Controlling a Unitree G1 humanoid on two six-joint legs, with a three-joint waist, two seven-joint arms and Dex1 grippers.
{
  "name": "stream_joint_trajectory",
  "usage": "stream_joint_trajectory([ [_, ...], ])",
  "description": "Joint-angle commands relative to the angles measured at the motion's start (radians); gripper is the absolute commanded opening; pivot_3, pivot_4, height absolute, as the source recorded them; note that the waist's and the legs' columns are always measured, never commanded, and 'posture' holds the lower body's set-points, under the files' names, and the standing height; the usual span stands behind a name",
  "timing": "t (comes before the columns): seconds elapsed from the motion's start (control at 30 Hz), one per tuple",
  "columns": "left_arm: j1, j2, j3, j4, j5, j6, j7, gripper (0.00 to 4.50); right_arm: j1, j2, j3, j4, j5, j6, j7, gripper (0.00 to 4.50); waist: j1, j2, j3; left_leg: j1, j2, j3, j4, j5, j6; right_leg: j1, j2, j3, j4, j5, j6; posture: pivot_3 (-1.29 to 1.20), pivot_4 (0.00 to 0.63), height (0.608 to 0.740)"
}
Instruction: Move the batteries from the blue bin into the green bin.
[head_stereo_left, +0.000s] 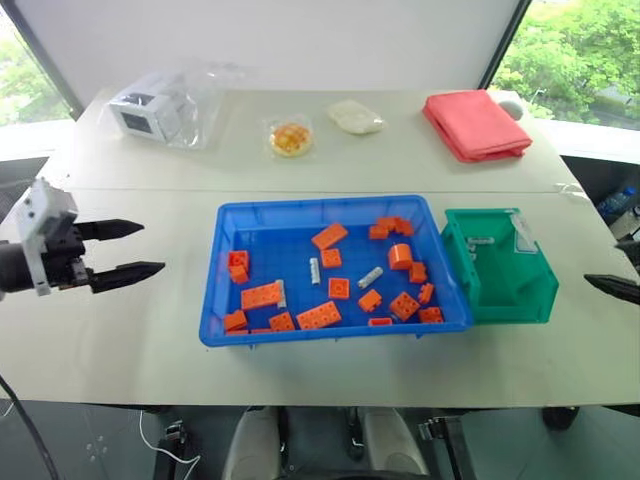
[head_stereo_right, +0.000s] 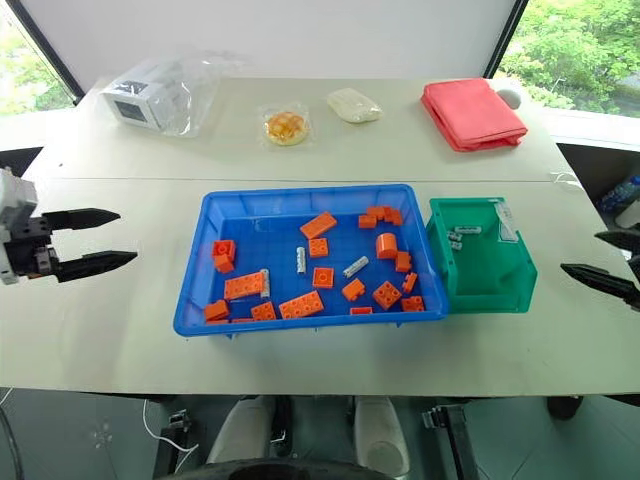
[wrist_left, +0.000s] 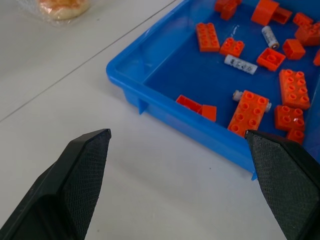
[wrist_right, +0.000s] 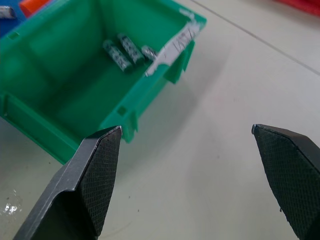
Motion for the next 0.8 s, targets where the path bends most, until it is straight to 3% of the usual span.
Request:
stream_joint_trajectory([
  [0.03, -0.006, 0.007, 0.021, -0.022, 0.014, -0.023, 0.008, 4.5, -0.041, -0.011, 0.002, -0.002, -0.005, -0.007, -0.006, 4.31, 0.0, 0.0, 0.0, 0.0, 0.0, 0.0, 0.0, 0.0, 0.0, 0.0, 0.0, 0.0, 0.0, 0.0, 0.0, 0.0, 0.15, 0.734],
  [0.6, -0.03, 0.012, 0.008, -0.098, -0.02, 0.049, 0.018, 4.5, -0.126, 0.001, 0.055, -0.033, -0.029, 0.008, -0.038, 4.31, 0.0, 0.0, 0.0, -0.001, 0.0, 0.004, 0.0, 0.0, 0.0, -0.001, 0.0, 0.0, 0.001, 0.0, 0.0, 0.0, 0.15, 0.734],
  [0.73, -0.019, 0.043, 0.006, -0.178, -0.057, 0.085, -0.04, 4.5, -0.252, -0.033, 0.195, -0.205, -0.006, 0.065, 0.018, 4.31, -0.008, 0.003, 0.002, 0.0, 0.0, 0.003, 0.0, 0.0, 0.0, -0.002, 0.002, 0.003, 0.002, 0.0, 0.0, 0.0, 0.15, 0.734],
  [0.8, -0.011, 0.061, 0.002, -0.204, -0.065, 0.081, -0.082, 4.5, -0.385, -0.02, 0.336, -0.298, -0.022, 0.096, 0.047, 4.31, -0.008, 0.004, 0.003, 0.0, 0.0, 0.003, 0.0, 0.0, 0.0, -0.003, 0.002, 0.003, 0.002, 0.0, 0.0, 0.0, 0.15, 0.734],
])
